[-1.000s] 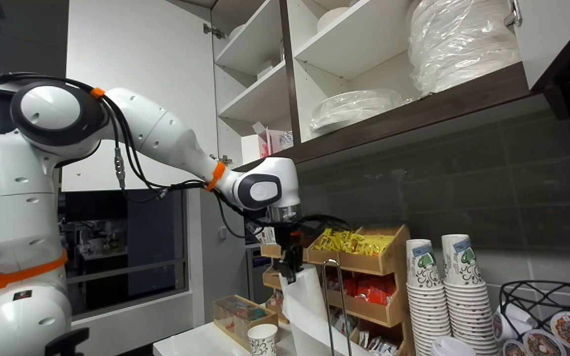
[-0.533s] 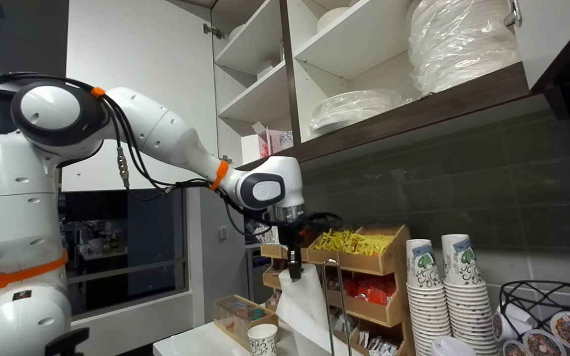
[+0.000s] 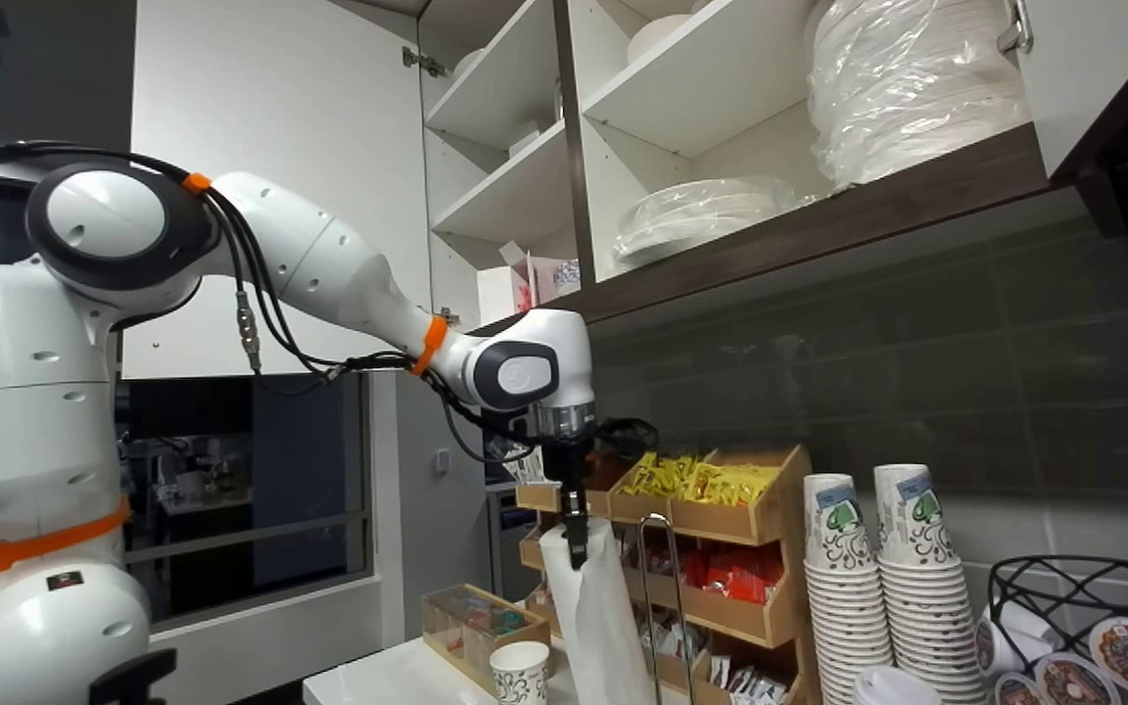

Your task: Turn the paper towel to the left

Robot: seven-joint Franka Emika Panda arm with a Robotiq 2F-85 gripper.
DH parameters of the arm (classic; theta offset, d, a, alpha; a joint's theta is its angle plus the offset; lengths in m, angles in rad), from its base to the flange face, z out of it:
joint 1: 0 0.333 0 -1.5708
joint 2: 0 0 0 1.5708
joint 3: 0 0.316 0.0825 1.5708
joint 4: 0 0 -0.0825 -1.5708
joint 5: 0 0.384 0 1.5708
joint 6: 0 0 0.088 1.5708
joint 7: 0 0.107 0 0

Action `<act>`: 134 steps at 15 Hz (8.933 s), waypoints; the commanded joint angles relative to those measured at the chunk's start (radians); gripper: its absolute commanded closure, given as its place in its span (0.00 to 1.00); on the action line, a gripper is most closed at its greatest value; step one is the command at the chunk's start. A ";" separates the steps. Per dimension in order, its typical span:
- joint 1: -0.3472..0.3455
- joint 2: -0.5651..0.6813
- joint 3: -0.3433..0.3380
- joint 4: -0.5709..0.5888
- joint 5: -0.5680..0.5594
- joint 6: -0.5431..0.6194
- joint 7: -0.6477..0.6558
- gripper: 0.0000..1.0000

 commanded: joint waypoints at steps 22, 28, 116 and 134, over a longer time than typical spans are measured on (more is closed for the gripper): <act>0.376 -0.018 -0.313 -0.001 -0.182 0.047 -0.046 0.69; 0.190 0.008 -0.200 0.035 -0.038 0.075 -0.052 0.14; -0.129 0.019 0.103 0.077 0.035 0.061 -0.057 0.94; 0.365 -0.029 -0.297 -0.005 -0.146 0.132 -0.050 0.94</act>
